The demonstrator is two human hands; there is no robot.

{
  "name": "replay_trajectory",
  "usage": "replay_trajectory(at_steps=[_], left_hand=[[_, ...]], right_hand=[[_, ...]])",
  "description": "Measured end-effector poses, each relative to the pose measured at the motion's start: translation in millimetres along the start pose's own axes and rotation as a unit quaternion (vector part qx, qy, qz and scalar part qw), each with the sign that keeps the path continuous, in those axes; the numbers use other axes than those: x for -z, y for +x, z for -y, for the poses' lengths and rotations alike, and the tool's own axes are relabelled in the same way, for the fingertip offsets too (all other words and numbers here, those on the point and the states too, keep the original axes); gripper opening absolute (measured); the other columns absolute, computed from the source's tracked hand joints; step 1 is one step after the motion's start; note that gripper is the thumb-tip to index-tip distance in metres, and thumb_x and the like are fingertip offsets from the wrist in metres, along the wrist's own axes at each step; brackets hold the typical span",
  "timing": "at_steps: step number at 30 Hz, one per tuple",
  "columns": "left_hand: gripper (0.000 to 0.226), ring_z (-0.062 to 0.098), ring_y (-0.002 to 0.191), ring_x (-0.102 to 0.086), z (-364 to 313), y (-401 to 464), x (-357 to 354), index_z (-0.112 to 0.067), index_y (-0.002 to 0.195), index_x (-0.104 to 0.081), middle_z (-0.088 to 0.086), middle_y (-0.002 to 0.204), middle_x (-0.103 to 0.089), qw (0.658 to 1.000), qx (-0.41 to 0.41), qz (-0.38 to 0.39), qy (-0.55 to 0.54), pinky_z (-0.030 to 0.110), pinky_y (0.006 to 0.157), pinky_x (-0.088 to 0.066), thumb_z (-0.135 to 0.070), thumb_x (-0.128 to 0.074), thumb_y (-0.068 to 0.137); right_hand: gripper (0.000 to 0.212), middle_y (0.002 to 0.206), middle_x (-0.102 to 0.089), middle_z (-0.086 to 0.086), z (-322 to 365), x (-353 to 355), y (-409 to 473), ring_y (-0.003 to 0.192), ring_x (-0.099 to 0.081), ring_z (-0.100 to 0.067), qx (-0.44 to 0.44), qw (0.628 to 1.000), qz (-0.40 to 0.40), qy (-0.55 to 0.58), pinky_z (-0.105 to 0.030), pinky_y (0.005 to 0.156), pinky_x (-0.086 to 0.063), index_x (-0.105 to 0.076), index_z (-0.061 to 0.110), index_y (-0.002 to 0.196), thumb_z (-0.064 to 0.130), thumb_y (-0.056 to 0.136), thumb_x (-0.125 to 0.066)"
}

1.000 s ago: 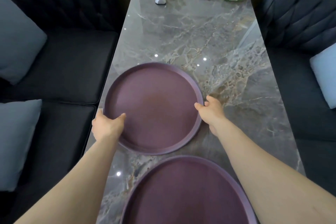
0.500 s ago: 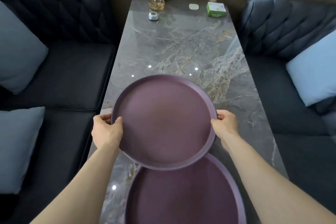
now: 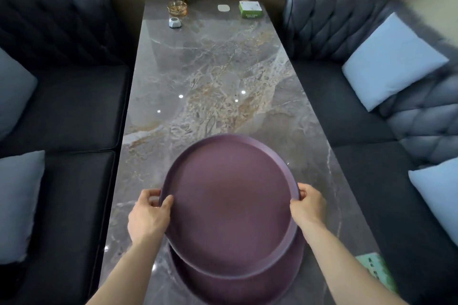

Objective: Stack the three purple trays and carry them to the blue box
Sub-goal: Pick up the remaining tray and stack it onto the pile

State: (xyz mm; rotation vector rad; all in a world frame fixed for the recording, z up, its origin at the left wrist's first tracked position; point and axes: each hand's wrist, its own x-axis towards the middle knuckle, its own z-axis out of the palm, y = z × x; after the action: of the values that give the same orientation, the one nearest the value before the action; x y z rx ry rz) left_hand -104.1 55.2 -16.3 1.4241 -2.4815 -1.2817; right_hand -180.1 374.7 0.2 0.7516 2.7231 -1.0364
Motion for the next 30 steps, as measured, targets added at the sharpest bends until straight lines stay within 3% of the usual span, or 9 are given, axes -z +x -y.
replay_trajectory(at_steps=[4, 8, 14, 21, 25, 30], left_hand=[[0.015, 0.020, 0.078, -0.059, 17.0, -17.6, -3.2, -0.031, 0.089, -0.058, -0.015, 0.076, -0.064, 0.998, -0.007, 0.012, 0.056, 0.035, 0.072, -0.043, -0.038, -0.070, 0.084], [0.015, 0.022, 0.082, -0.059, 25.0, -27.9, -6.2, -0.027, 0.093, -0.062, -0.010, 0.081, -0.067, 0.994, -0.017, 0.021, 0.105, 0.035, 0.072, -0.042, -0.036, -0.071, 0.084], [0.009, 0.023, 0.082, -0.061, 29.1, -35.3, -9.4, -0.027, 0.088, -0.066, -0.007, 0.086, -0.073, 0.989, -0.034, 0.009, 0.143, 0.035, 0.071, -0.043, -0.029, -0.072, 0.082], [0.010, 0.023, 0.078, -0.056, 31.8, -37.6, -8.0, -0.030, 0.083, -0.066, -0.008, 0.078, -0.068, 0.981, -0.042, -0.015, 0.190, 0.035, 0.070, -0.043, -0.027, -0.075, 0.080], [0.019, 0.029, 0.080, -0.055, 28.7, -35.8, -8.0, -0.027, 0.093, -0.066, -0.001, 0.080, -0.062, 0.971, -0.051, -0.013, 0.235, 0.036, 0.070, -0.040, -0.028, -0.077, 0.077], [0.053, 0.032, 0.109, -0.061, 31.4, -32.7, -18.0, -0.029, 0.123, -0.054, 0.002, 0.117, -0.067, 0.976, -0.073, 0.058, 0.197, 0.043, 0.085, -0.046, -0.032, -0.078, 0.076]], right_hand=[[0.020, 0.096, -0.068, -0.007, -32.5, 1.4, -12.8, 0.090, -0.064, -0.032, 0.000, 0.998, -0.015, -0.054, -0.039, 0.080, -0.054, -0.072, 0.017, 0.098, 0.003, 0.087, -0.063], [0.016, 0.096, -0.065, -0.004, -53.5, 0.4, -20.4, 0.081, -0.057, -0.025, -0.001, 0.994, -0.024, -0.105, -0.032, 0.069, -0.049, -0.072, 0.019, 0.100, 0.010, 0.090, -0.064], [0.024, 0.102, -0.066, -0.003, -66.9, 0.0, -29.0, 0.082, -0.053, -0.021, -0.013, 0.989, -0.029, -0.141, -0.029, 0.069, -0.044, -0.071, 0.021, 0.113, 0.014, 0.091, -0.066], [0.028, 0.104, -0.064, -0.002, -70.7, -0.1, -32.7, 0.090, -0.060, -0.024, -0.007, 0.990, -0.013, -0.140, -0.033, 0.077, -0.052, -0.070, 0.022, 0.118, 0.016, 0.091, -0.067], [0.034, 0.107, -0.071, -0.001, -71.4, -0.6, -32.6, 0.100, -0.065, -0.028, -0.019, 0.993, -0.002, -0.119, -0.035, 0.080, -0.054, -0.067, 0.026, 0.123, 0.018, 0.090, -0.069], [0.039, 0.110, -0.074, -0.001, -72.8, -1.5, -30.2, 0.097, -0.067, -0.028, -0.034, 0.994, 0.008, -0.104, -0.036, 0.078, -0.054, -0.064, 0.028, 0.127, 0.018, 0.089, -0.071]])
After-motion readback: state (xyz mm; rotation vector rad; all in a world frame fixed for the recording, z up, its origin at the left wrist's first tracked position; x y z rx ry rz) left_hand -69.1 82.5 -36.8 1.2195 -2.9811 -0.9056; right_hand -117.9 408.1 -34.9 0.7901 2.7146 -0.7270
